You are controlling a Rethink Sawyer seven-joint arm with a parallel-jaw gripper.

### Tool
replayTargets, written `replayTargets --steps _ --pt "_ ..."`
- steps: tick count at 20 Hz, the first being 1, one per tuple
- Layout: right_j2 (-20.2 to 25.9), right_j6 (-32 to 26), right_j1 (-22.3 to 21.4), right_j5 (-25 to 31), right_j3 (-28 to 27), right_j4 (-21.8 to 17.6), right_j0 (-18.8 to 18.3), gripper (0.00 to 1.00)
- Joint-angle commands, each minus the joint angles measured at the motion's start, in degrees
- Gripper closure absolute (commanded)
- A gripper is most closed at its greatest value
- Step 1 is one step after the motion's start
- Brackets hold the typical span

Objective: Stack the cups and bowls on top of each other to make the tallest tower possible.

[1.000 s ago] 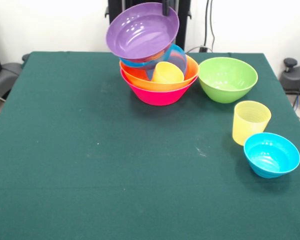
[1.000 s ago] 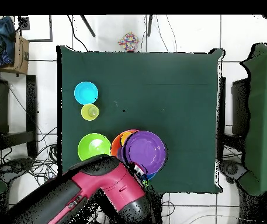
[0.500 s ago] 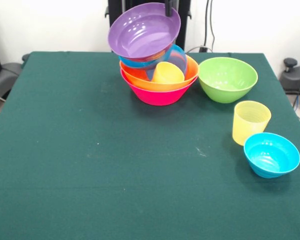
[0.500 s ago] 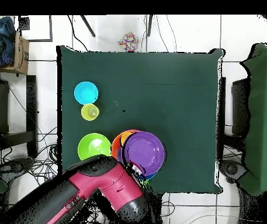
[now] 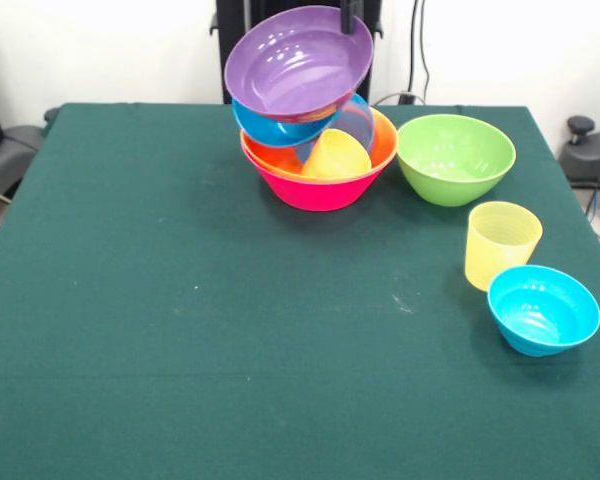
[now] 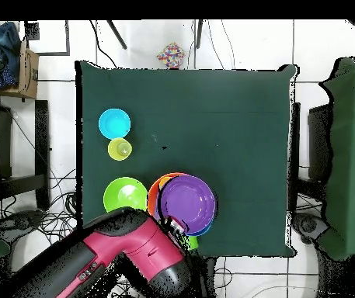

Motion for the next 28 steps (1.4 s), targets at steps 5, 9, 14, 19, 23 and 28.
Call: replayTargets --steps 5,9,14,19,23,28 --pt "10.3 2.3 4.7 7.7 1.8 1.0 1.1 1.0" --pt "10.7 1.8 4.9 8.1 1.7 1.6 0.8 1.0" --pt "10.9 1.1 4.7 8.2 1.8 2.0 0.5 1.0" --pt "11.1 2.1 4.8 8.0 1.8 1.7 0.4 1.0" --pt "11.1 3.1 4.6 7.8 1.7 2.0 0.3 1.0" --pt "11.1 2.8 4.1 8.0 1.8 2.6 0.1 0.0"
